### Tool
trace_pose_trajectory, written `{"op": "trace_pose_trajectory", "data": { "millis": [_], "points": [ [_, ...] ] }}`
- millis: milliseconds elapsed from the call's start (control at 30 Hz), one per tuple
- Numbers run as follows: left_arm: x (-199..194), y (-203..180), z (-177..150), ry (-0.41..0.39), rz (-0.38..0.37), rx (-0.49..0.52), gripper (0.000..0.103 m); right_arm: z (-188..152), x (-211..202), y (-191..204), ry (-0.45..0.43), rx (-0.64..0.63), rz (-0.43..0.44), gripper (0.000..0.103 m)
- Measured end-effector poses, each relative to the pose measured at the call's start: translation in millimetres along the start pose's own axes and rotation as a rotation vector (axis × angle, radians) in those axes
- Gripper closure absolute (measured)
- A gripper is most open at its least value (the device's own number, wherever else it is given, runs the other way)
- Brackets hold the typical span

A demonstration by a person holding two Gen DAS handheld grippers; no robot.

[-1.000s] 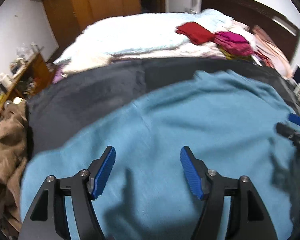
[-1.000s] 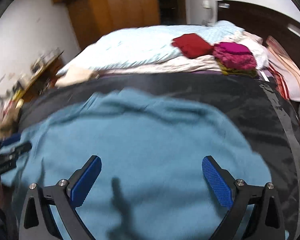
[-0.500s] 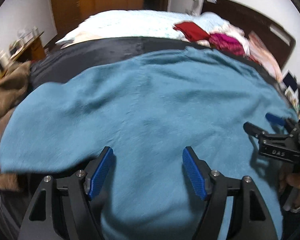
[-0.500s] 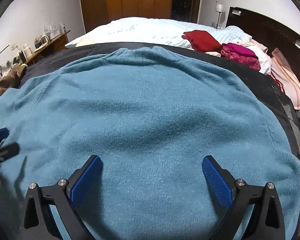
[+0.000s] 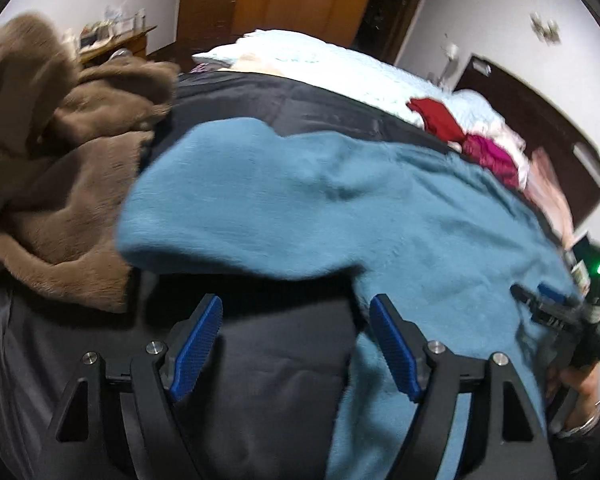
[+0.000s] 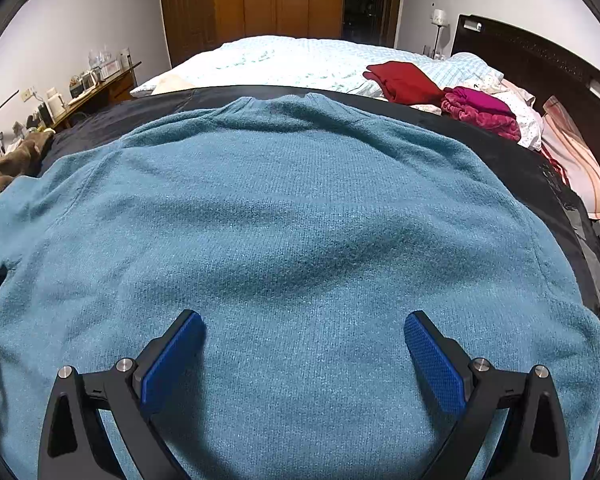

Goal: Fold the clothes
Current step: 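Open the left gripper and smooth the sweater body across the bed cover, then grasp a sweater sleeve with the left gripper and pull it outward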

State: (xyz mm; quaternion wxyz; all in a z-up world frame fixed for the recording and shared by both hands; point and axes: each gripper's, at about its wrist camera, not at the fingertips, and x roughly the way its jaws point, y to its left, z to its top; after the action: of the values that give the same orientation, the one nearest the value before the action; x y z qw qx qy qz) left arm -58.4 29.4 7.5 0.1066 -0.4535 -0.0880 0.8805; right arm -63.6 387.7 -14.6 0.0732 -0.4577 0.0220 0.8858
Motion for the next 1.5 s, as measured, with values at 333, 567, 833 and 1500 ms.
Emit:
{"op": "trace_pose_trajectory", "data": {
  "millis": [333,567,833,1500],
  "points": [
    [-13,45,19,-0.058,0.073,-0.086,0.023,0,-1,-1,0.000,0.001,0.002,0.001],
    [-6,72,34,-0.064,0.061,-0.193,0.023,-1,-2,-1,-0.001,0.001,0.003,0.001],
    [32,24,62,-0.019,0.083,-0.065,0.085,-1,-2,-1,-0.001,0.002,0.004,0.001],
    [11,-177,-47,0.012,-0.144,0.504,0.084,0,-3,-2,-0.003,0.004,0.013,0.001]
  ]
}}
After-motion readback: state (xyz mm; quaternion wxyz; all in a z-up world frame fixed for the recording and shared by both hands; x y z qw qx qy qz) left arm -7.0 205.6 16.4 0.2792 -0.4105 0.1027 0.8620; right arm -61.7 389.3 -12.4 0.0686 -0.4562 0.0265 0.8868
